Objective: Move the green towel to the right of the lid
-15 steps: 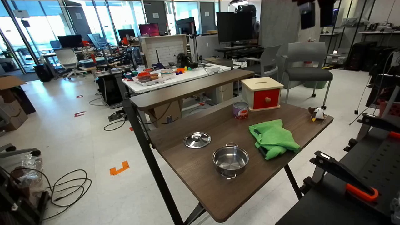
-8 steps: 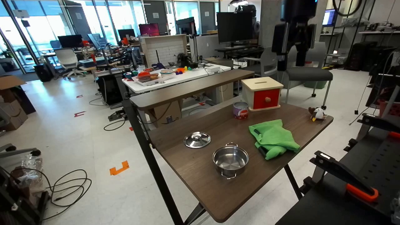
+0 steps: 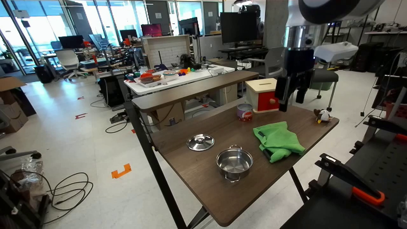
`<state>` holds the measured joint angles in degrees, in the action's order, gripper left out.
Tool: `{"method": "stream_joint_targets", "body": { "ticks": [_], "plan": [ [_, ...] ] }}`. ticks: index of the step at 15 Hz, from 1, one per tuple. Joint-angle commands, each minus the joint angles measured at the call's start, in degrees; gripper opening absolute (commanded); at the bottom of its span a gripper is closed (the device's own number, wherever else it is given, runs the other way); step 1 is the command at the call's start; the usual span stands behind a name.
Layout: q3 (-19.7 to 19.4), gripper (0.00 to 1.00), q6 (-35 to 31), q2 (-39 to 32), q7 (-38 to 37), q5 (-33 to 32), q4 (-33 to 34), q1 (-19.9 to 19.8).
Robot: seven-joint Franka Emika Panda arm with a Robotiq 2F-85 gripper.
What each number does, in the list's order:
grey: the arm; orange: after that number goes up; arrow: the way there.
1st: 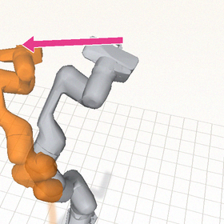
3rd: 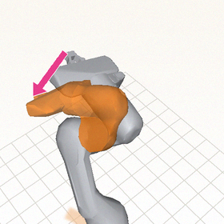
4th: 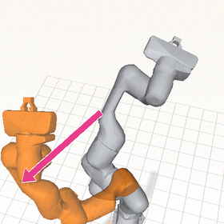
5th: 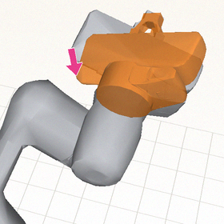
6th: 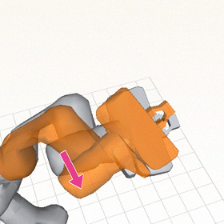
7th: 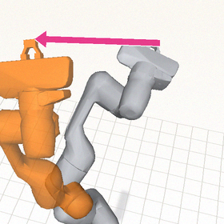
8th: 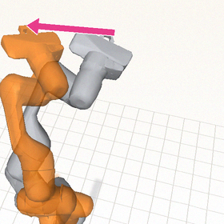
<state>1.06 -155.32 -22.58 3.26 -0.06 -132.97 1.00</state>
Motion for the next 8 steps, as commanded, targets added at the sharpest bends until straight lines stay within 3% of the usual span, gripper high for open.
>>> {"method": "stream_joint_targets", "body": {
  "ticks": [1,8],
  "plan": [
    [-1.17,1.0,-6.66,-5.08,-0.46,-3.57,0.16,1.3],
    [-4.74,1.0,-11.16,-13.24,-1.49,-7.42,2.34,5.24]
  ]
}}
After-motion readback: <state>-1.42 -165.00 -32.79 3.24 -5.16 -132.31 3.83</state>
